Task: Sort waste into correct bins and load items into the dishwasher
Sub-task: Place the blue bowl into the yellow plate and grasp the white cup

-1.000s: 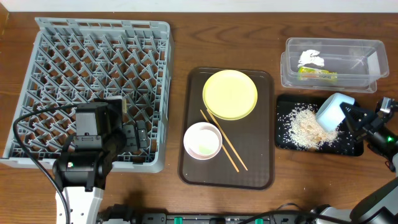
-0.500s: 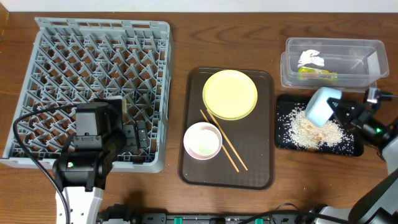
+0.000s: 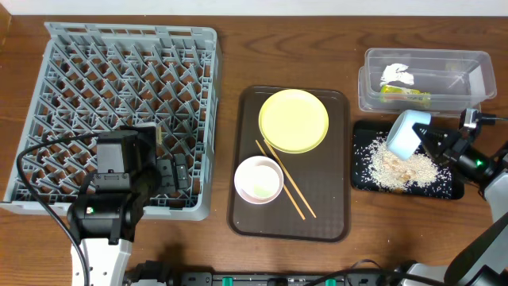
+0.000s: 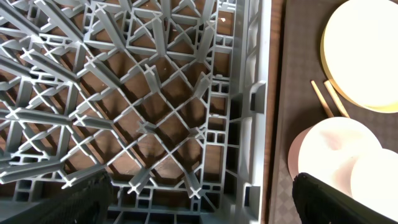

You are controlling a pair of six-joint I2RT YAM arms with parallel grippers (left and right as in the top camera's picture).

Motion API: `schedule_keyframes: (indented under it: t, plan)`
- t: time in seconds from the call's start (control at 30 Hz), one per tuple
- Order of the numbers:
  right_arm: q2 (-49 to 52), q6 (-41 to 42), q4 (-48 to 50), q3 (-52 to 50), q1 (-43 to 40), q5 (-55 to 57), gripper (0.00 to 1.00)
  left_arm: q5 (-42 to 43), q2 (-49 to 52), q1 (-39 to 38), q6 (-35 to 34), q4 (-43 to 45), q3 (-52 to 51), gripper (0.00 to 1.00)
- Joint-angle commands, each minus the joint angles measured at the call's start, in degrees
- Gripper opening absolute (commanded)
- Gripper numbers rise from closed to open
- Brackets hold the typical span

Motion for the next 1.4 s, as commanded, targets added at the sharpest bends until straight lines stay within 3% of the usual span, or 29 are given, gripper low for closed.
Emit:
schedule_keyframes:
  t: [0.0,0.23,0.43,0.73,1.03,1.37]
  plan:
    - [-0.7,-0.6,0.2,-0.3,0.5,-0.5,0.01,0.4,0.0,-0.2,-0.1,-0.1,1.5,0.94]
    - [-0.9,3.3,-0.4,-0.2,2.1,9.6,0.01,0.4,0.0,-0.2,0.0,-0.1,1.5,0.94]
    - [-3.5,3.4,-1.4,2.0,8.7,14.3,0.01,0.4,0.0,-0.2,0.0,-0.1,1.5,0.94]
    - [-6.1,0.2,-11.2,14.5,28.5,38.6,0.01,0.4,0.0,-0.2,0.0,-0.1,1.5,0.94]
    - [-4.7,-6.4,-5.3,16.4,51.2,69.0,0.01,0.4,0.0,-0.2,-0.1,-0.2,1.5,0.94]
    - [6.7,-9.1,2.6,16.4,64.7,76.1,0.01,0.4,0.0,-0.2,-0.1,-0.3,1.5,0.94]
